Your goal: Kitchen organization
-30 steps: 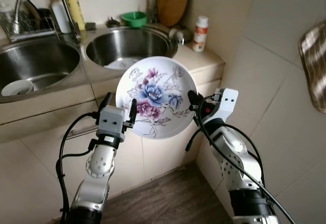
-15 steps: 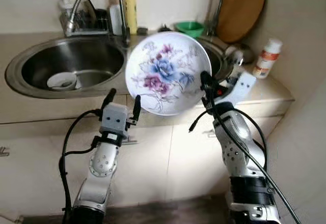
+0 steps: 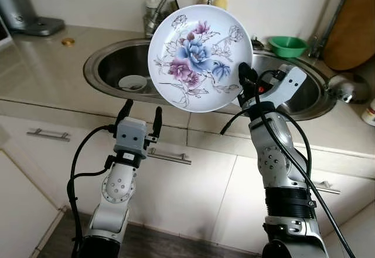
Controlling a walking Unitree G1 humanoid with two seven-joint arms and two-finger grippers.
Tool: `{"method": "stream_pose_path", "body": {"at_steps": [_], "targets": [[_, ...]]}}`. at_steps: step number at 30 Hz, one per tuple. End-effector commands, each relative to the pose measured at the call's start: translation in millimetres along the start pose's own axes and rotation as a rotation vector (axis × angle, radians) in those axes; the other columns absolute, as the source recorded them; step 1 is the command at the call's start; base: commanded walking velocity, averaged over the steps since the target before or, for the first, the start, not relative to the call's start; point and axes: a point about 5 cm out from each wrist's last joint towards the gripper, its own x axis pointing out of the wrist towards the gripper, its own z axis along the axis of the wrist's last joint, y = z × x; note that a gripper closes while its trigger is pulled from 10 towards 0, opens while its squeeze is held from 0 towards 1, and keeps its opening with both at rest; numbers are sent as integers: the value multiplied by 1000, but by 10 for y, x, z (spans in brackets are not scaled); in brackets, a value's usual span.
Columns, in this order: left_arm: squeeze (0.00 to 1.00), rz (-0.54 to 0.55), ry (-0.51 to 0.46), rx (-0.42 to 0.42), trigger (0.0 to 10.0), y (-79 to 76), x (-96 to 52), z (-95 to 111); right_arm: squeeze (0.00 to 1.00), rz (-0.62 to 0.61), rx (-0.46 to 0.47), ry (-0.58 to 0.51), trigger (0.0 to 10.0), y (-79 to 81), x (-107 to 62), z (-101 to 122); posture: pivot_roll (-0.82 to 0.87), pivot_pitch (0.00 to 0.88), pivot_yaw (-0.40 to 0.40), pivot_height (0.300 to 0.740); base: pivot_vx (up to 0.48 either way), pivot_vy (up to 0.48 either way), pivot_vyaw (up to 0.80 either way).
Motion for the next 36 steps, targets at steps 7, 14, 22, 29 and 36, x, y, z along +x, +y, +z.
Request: {"method": "stream_pose_path", "body": {"at_steps": [7, 14, 22, 29, 36], "targets": [[0, -20, -24, -6, 10000, -30, 19, 40, 0, -56, -48, -31, 0, -48, 64, 57, 101, 0, -29, 740, 0, 0, 554], [0, -23, -20, -8, 10000, -37, 13, 33, 0, -89, -104, 36, 10000, -103, 85, -19, 99, 0, -28, 740, 0, 0, 0], [0, -20, -20, -11, 10000, -31, 17, 31, 0, -98, -88, 70, 10000, -121, 85, -74, 100, 0, -28, 740, 0, 0, -767], [0, -24, -27, -15, 10000, -31, 17, 42, 0, -103, -108, 45, 10000, -130, 104, -24, 100, 0, -27, 740, 0, 0, -800], [0, -22, -39, -18, 10000, -21, 21, 66, 0, -93, -160, 7, 10000, -108, 113, 32, 101, 0, -28, 740, 144, 0, -343]]}}
